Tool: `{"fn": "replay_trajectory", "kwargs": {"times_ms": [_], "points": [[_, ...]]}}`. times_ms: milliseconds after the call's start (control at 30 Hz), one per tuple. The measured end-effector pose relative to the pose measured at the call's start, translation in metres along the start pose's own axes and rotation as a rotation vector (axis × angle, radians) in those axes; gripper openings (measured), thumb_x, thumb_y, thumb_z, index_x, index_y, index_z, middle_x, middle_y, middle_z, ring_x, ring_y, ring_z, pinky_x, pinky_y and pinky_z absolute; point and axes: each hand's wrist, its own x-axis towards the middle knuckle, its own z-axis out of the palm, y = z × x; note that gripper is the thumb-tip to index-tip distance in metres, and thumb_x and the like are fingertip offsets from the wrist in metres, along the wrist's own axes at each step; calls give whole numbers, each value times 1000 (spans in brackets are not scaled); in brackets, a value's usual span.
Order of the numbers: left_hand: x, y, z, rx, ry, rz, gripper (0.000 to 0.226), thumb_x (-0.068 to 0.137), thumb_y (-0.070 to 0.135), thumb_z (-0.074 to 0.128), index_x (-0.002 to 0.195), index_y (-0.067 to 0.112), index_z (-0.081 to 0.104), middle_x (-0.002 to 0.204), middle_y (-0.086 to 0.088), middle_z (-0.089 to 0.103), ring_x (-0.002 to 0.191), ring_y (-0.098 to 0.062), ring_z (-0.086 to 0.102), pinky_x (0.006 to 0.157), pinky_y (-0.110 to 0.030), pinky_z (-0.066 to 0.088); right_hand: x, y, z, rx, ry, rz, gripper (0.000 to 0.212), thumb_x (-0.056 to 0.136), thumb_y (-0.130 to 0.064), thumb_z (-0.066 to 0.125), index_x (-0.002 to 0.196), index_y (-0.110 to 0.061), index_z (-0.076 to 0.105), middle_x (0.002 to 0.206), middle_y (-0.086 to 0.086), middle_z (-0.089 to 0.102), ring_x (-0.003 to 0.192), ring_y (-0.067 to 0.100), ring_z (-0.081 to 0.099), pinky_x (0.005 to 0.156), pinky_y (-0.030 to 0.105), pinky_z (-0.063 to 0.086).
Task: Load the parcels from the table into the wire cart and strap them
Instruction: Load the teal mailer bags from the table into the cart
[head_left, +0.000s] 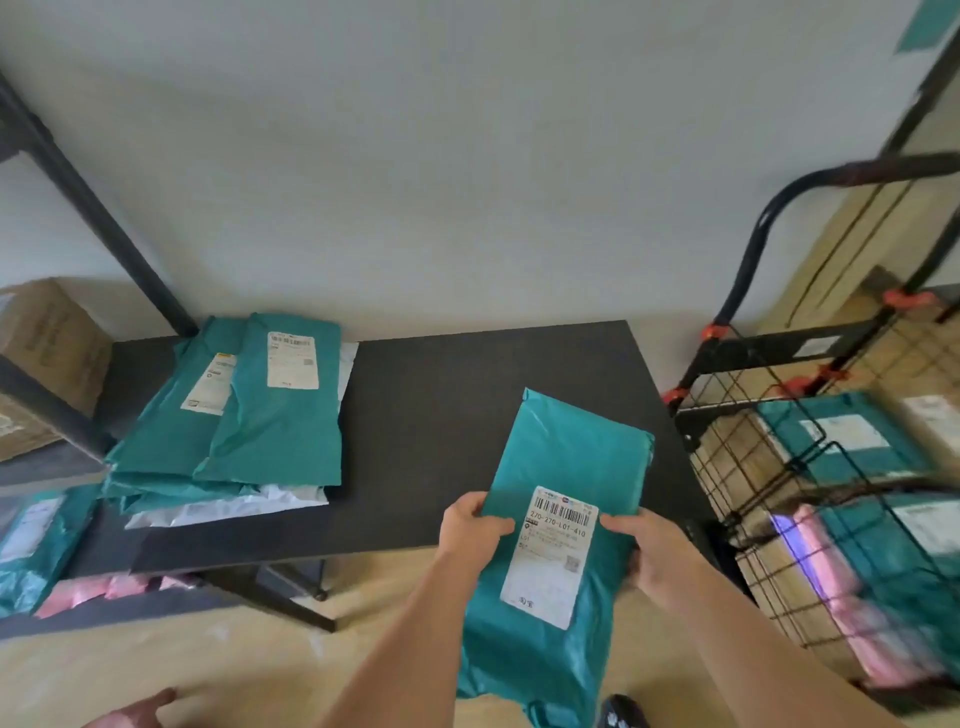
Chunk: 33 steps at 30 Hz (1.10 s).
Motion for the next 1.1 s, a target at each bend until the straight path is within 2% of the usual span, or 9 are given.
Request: {"fn": "replay_trajectory", "kwargs": {"times_ms": [100,300,433,467,633,800,933,1000,1100], "points": [[-9,11,40,73,-84,48,26,81,0,68,92,24,65,89,7,70,78,-12,67,63,-25,53,-9,-2,-44,94,47,-32,34,84,9,64,114,-8,61,117,13,65,109,32,59,85,47,48],[-34,26,131,141,-198,91,26,81,3,67,93,26,62,89,6,70,77,-13,68,60,-25,53,-24,-9,-134,220,124,-103,28,87,10,61,110,-5,60,114,15,67,107,32,61,91,46,48],[-57,32,198,189,-241,111,26,81,4,67,97,24,63,91,5,69,78,-13,68,59,-25,53,-36,-18,-202,258,140,-122,24,91,10,57,108,-6,61,103,15,70,91,29,65,70,41,51],[-63,34,215,198,-250,112,26,81,4,67,100,22,64,92,5,69,78,-13,68,60,-25,54,-38,-21,-220,262,150,-126,24,91,10,57,109,-5,61,103,15,69,91,30,65,70,41,51],[-92,40,303,246,-273,110,34,81,4,69,113,15,63,86,8,67,70,-8,67,52,-20,49,-38,-30,-309,313,184,-117,27,91,11,56,116,1,60,112,19,68,102,36,64,95,51,48],[-117,40,387,273,-286,125,33,84,6,67,111,20,55,87,13,59,71,-3,61,48,-14,44,-32,-42,-393,372,205,-123,25,92,6,58,113,-5,62,114,15,68,102,33,63,93,50,48],[-131,32,434,287,-236,127,40,85,10,68,120,20,53,95,10,56,79,-5,56,59,-21,43,-28,-54,-454,502,265,-121,19,92,5,59,99,-12,61,104,9,68,91,27,63,81,46,49],[-134,31,452,292,-187,125,47,84,15,70,126,20,52,97,10,53,77,-2,52,58,-21,39,-24,-66,-481,589,319,-142,21,91,5,61,95,-15,60,102,6,66,88,25,62,88,48,50],[-135,35,475,283,-123,116,64,82,23,72,139,21,44,122,1,51,77,-1,51,56,-19,38,-17,-83,-512,685,373,-190,35,89,4,64,118,-15,60,116,4,64,104,26,62,99,47,49]]}}
